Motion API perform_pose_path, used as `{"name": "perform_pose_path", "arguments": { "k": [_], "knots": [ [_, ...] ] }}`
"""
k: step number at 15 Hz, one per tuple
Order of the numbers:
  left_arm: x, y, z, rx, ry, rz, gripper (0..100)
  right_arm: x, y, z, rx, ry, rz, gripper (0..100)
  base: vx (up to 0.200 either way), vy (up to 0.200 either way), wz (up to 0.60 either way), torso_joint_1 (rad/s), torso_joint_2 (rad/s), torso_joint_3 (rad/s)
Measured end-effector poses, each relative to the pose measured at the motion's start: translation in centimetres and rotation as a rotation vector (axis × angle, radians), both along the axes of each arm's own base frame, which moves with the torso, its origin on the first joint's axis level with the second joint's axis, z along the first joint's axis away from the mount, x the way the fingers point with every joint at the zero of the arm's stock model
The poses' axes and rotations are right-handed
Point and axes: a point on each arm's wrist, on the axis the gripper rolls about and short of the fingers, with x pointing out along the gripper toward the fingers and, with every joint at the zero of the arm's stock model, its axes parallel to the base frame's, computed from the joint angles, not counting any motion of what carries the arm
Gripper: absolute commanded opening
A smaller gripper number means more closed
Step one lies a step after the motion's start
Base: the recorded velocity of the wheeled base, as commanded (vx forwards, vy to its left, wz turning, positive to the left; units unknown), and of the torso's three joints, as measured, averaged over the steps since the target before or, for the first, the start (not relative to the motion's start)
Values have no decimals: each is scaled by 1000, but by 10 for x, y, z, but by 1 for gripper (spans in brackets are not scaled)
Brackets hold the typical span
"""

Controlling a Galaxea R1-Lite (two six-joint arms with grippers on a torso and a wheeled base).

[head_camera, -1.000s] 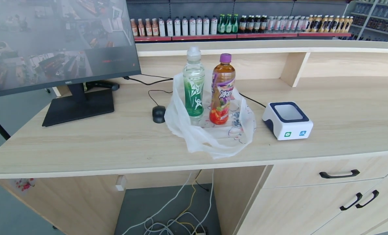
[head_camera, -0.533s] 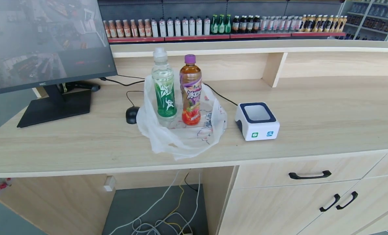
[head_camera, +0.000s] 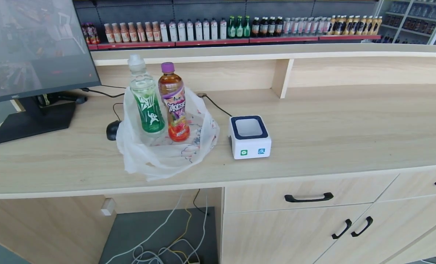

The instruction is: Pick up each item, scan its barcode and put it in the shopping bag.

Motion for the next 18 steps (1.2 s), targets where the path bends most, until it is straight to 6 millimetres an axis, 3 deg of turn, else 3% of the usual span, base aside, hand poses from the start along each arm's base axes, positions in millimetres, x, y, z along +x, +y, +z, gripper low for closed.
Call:
{"name": "perform_pose_path", "arguments": {
  "k": [6,18],
  "knots": [
    [0,0,0,0,2,0,100,0,0,0,-1,0,0,100,0,-200,0,3,2,3],
    [0,0,0,2,1,0,100,0,0,0,-1,0,1,100,0,0,0,0,0,0]
  ]
}}
